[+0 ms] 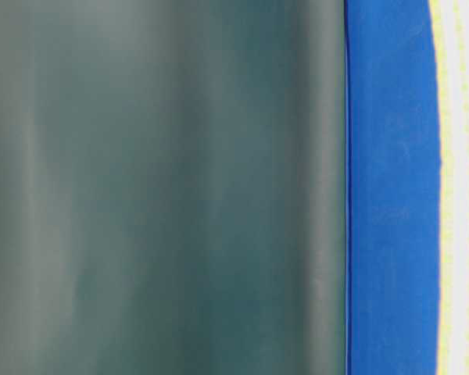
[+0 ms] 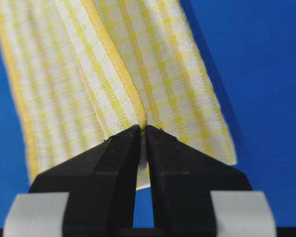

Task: Fold the yellow towel.
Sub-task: 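Pull the top corners down toward the bottom edge with both grippers, then release the folded edge and open both grippers, then grasp the folded strip's top corners with both grippers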

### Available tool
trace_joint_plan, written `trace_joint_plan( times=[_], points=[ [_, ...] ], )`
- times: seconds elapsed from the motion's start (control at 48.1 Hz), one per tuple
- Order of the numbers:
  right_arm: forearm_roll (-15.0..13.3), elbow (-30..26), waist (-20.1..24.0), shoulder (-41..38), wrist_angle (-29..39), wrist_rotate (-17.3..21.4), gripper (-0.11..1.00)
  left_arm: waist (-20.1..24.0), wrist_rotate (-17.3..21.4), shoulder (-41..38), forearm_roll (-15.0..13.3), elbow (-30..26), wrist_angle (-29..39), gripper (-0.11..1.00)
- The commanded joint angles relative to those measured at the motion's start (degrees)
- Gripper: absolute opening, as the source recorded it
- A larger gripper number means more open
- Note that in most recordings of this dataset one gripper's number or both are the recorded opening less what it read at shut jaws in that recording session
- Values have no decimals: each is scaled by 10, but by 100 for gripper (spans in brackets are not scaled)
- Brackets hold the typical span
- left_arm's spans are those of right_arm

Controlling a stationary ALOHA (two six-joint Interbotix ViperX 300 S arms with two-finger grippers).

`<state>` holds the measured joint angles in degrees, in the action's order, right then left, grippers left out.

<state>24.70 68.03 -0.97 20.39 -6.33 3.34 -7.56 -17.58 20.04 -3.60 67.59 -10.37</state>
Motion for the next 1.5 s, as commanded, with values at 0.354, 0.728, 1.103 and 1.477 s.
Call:
trace_joint_plan(
  times=[0.354, 0.728, 1.103, 1.477],
  points=[
    [34, -17, 52, -18, -2, -1, 5, -46, -17, -33, 0, -34, -2, 4],
    [34, -31, 69, -37, -1, -2, 5, -33, -17, -39, -1, -34, -1, 4],
    [33, -33, 71, -33, 2, -7, 41, -16, -13, -35, 2, -35, 11, 68],
    [8, -25, 0, -4, -3, -14, 78, 51, 50, -41, 3, -44, 28, 63]
  ],
)
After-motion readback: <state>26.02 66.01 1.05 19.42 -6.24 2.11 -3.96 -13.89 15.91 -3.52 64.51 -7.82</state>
